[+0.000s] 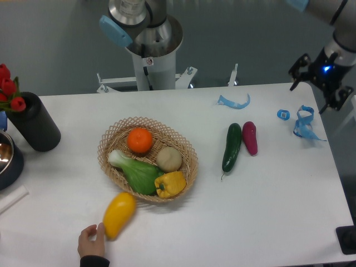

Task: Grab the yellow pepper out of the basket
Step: 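Move the gripper from beside the eggplant toward the wicker basket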

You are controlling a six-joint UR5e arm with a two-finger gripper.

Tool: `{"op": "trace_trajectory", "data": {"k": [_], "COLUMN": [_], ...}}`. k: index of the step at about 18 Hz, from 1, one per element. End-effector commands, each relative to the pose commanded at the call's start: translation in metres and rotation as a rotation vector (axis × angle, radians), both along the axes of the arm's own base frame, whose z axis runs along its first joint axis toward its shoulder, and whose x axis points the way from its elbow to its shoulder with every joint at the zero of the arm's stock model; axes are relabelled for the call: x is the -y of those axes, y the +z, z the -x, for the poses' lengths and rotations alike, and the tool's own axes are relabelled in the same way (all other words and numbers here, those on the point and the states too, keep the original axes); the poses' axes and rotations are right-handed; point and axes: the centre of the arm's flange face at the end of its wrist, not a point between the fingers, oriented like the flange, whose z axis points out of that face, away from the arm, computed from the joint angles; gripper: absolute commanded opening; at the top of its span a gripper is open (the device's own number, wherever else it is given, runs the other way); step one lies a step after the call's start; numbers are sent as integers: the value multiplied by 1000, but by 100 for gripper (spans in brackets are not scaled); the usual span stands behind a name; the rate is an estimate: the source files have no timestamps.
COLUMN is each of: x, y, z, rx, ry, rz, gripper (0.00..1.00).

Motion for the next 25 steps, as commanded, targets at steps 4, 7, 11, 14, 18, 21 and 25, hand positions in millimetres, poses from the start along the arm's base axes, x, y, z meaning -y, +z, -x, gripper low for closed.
{"op": "trace_trajectory", "data": {"k": [4,7,11,14,18,21,25], "x": [3,37,60,49,31,-8,-58], "y": [-5,-2,-11,-34,-53,-58,-64], "z": [-4,-1,-19,-39,-85,-105,-134], "rx": [12,11,30,21,13,51,94], "ry": [1,50,90,98,117,81,68], "rz": [3,3,-10,-97,-269,-297,-282], "gripper": [100,100,100,100,100,100,100]}}
